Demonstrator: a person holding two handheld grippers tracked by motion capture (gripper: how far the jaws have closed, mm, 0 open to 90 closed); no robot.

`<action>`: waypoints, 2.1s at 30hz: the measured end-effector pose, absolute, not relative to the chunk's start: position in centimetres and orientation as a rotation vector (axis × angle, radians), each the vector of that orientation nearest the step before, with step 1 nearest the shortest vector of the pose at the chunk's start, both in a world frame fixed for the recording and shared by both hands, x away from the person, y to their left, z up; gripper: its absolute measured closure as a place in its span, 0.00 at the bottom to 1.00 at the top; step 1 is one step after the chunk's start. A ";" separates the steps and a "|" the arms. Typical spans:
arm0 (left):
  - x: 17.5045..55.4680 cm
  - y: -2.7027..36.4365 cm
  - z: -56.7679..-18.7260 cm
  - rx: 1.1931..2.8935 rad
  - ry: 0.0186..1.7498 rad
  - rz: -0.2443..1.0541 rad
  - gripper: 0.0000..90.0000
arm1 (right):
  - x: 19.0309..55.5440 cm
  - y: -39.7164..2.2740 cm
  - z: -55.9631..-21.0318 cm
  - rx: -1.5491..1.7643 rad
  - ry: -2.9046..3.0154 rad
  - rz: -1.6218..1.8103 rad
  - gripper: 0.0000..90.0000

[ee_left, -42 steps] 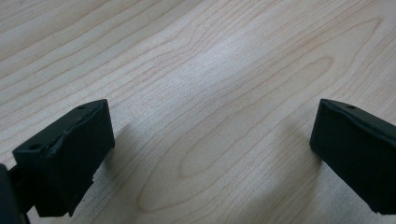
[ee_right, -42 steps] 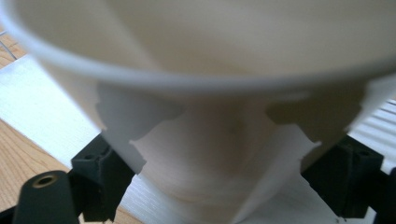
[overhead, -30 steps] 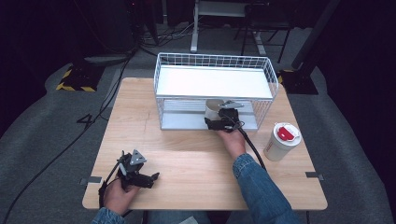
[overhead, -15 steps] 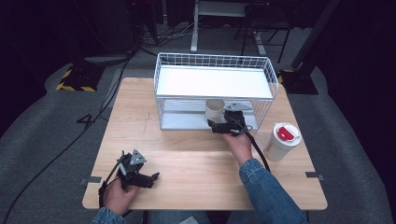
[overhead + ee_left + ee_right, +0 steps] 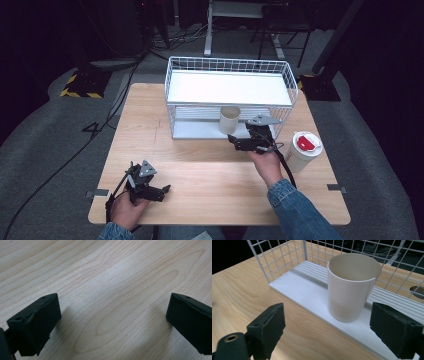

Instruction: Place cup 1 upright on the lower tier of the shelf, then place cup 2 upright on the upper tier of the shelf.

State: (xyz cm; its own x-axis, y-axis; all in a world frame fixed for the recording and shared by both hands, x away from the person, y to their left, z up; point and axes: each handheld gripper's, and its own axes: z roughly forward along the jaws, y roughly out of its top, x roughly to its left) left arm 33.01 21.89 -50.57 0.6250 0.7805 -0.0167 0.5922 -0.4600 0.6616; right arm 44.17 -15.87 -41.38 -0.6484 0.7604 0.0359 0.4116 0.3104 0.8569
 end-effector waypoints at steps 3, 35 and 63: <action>33.0 21.9 -50.6 2.212 1.068 0.383 0.00 | 43.3 -16.5 -40.8 1.044 2.229 1.266 0.15; 33.0 21.9 -50.5 2.216 1.067 0.385 0.00 | 34.8 -22.7 -39.2 0.951 2.244 1.265 0.17; 33.1 21.9 -50.5 2.214 1.062 0.386 0.00 | 30.0 -30.0 -38.5 1.024 2.075 1.270 0.17</action>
State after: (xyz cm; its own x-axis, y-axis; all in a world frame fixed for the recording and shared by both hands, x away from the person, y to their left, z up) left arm 33.15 21.88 -50.55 0.6294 0.7770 -0.0128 0.5877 -0.4652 0.6620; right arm 29.99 -30.00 -38.46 -0.5939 0.8040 -0.0283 0.3406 0.2831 0.8966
